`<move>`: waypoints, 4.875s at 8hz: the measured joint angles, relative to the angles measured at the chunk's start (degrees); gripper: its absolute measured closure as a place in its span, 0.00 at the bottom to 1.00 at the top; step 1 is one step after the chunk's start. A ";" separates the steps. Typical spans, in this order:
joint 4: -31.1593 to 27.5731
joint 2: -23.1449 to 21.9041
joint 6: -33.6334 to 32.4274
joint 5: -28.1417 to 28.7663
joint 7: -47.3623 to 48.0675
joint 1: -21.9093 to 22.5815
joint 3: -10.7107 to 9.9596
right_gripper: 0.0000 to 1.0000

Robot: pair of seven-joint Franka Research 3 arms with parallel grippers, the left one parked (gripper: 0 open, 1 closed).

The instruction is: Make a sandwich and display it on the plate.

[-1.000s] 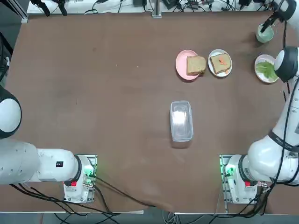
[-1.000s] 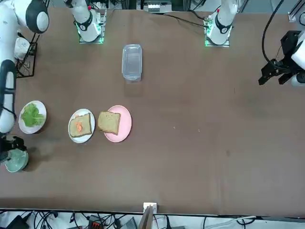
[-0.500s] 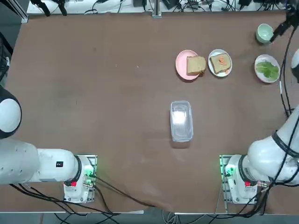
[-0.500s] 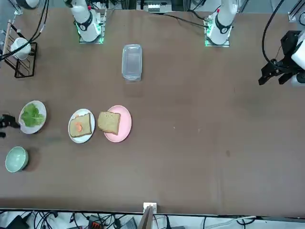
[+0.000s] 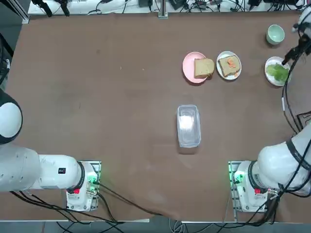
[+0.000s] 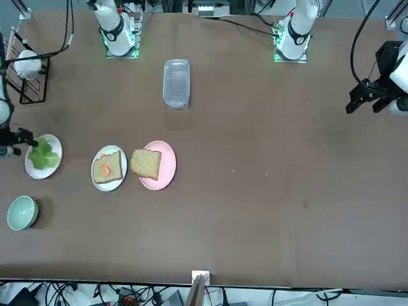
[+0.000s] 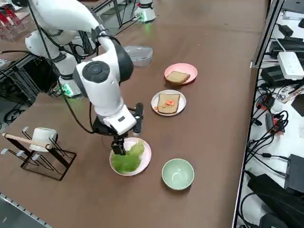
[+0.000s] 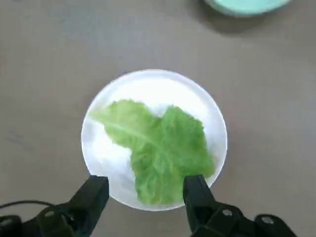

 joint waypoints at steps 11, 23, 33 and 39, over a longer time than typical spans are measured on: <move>-5.30 6.14 13.44 0.00 9.46 0.44 -0.22 0.37; -1.35 -8.99 -5.46 -2.14 17.51 10.26 -0.62 0.95; -3.66 -4.91 -7.32 -12.21 48.44 36.07 -0.49 0.95; -3.93 -0.81 -3.42 -13.35 48.44 35.50 -1.14 0.95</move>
